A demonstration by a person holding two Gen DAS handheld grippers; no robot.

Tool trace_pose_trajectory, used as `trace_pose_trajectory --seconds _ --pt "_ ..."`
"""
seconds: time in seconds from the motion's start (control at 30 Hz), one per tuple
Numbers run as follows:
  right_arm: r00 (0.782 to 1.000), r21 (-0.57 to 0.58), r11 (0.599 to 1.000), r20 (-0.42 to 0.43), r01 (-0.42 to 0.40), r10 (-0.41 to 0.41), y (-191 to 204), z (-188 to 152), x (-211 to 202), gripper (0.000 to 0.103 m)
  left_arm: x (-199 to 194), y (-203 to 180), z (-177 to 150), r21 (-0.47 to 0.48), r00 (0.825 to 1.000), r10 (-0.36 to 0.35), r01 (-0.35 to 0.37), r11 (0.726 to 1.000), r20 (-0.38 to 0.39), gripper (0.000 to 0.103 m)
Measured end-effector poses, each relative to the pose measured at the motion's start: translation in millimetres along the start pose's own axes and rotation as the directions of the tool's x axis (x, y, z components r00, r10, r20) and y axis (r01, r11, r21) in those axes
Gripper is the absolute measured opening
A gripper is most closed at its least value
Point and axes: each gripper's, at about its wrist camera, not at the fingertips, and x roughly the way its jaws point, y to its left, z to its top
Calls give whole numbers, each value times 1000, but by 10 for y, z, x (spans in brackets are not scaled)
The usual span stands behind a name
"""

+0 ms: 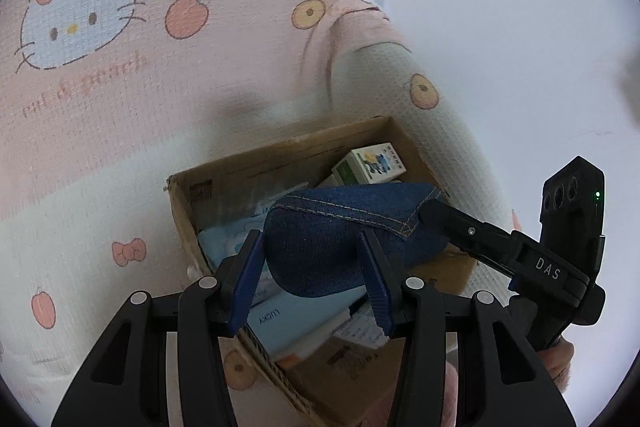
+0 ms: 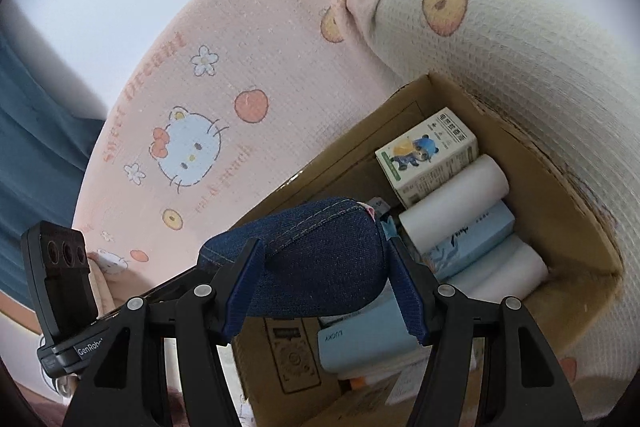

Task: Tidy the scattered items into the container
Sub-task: 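Lower the glasses case into the box and open the right gripper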

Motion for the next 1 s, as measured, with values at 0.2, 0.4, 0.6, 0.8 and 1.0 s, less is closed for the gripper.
trace_pose_trajectory --seconds 0.2,0.4,0.6,0.8,1.0 --pt "995 -57 998 -94 5 -11 21 165 291 62 102 144 99 -65 998 30 -33 997 -47 52" --pt "973 -86 978 -111 192 -201 -131 242 195 64 -222 137 142 26 973 228 -229 973 35 54" --pt "981 -69 984 -93 162 -168 -50 170 -41 65 -290 262 146 -20 982 187 -186 982 16 54" --pt "961 -190 953 -100 237 -259 415 -58 -210 66 -363 44 -13 44 990 141 -141 989 5 54" --pt "929 -278 901 -70 332 -364 815 -443 -534 66 -589 -268 -314 159 985 166 -173 972 55 55"
